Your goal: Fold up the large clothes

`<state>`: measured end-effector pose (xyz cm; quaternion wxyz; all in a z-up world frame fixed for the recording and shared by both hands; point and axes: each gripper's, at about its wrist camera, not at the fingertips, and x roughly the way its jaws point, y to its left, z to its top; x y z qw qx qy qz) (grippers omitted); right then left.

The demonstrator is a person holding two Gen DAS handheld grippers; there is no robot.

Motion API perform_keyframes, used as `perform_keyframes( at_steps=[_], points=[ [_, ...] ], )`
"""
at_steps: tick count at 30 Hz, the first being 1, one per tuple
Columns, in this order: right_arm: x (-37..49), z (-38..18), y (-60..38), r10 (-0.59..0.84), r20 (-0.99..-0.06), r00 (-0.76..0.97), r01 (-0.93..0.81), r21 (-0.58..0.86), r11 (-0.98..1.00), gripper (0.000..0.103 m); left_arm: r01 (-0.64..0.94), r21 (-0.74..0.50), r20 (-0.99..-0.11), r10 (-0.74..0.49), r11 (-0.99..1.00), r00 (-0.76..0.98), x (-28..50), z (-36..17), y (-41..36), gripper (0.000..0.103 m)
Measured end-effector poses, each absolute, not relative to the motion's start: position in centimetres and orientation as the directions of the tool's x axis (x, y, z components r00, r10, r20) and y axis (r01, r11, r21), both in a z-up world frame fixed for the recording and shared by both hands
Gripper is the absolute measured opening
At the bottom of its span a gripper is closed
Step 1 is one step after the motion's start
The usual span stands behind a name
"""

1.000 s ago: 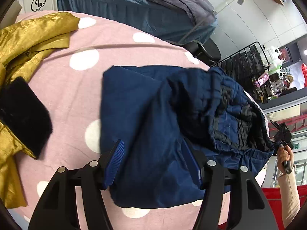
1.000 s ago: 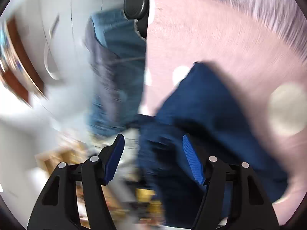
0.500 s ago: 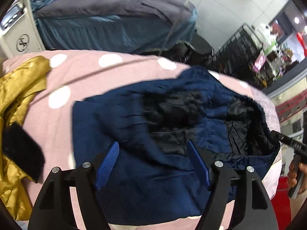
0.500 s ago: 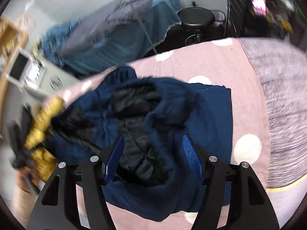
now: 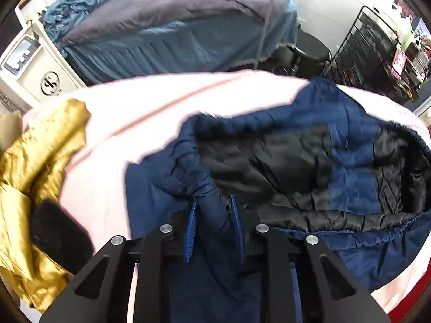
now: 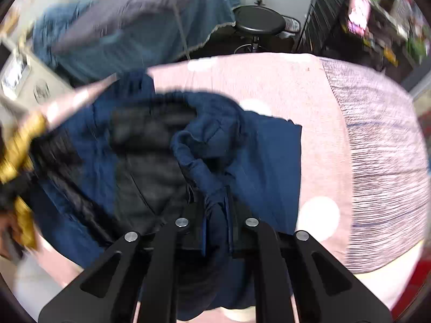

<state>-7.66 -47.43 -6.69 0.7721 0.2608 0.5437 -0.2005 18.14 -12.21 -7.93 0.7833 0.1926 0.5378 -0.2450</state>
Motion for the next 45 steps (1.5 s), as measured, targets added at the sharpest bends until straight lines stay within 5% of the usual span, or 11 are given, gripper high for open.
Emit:
perform_keyframes(
  at_steps=[8,14,16,18,19,22,24,30,38,45],
  points=[
    [-3.1,-6.8,-52.8,0.090,-0.893,0.440,0.687,0.400,0.607,0.009,0.476,-0.056,-0.936,-0.212,0.878,0.280,24.5,-6.4,-11.2,0.021],
    [0.5,-9.4,-52.2,0.128,-0.898,0.420,0.680,0.405,0.612,0.010,0.501,0.024,-0.955,-0.129,0.865,0.268,25.2,-9.8,-12.2,0.021],
    [0.6,-10.0,-52.0,0.159,-0.879,0.450,0.677,0.452,0.580,0.019,0.476,-0.009,-0.963,-0.136,0.879,0.233,26.2,-10.6,-11.2,0.021],
    [-0.4,-10.2,-52.7,0.181,-0.847,0.501,0.686,0.516,0.513,0.050,0.456,-0.031,-0.969,-0.139,0.889,0.206,26.9,-11.4,-10.3,0.021],
    [-1.2,-10.0,-53.1,0.172,-0.832,0.528,0.689,0.537,0.486,0.054,0.458,-0.044,-0.969,-0.149,0.888,0.197,27.1,-11.6,-10.2,0.022],
    [-3.4,-9.0,-53.4,0.129,-0.816,0.563,0.686,0.548,0.479,0.060,0.456,-0.061,-0.970,-0.161,0.888,0.182,27.7,-11.7,-10.3,0.035],
    [-4.9,-8.3,-53.4,0.107,-0.816,0.568,0.677,0.537,0.504,0.062,0.459,-0.096,-0.965,-0.196,0.883,0.175,27.9,-11.1,-10.6,0.052],
    [-9.7,-7.3,-52.7,-0.018,-0.858,0.514,0.691,0.401,0.601,0.066,0.470,-0.197,-0.911,-0.339,0.860,0.237,28.1,-6.7,-9.7,0.074],
    [-16.0,-8.4,-53.5,-0.011,-0.833,0.553,0.738,0.484,0.471,0.066,0.316,-0.320,-0.884,-0.401,0.893,0.238,27.1,-5.3,-3.0,0.077],
    [-18.6,-10.3,-48.5,0.026,-0.896,0.443,0.676,0.353,0.647,0.066,0.369,-0.300,-0.910,-0.380,0.880,0.165,17.6,-8.4,2.1,0.078]
  ],
)
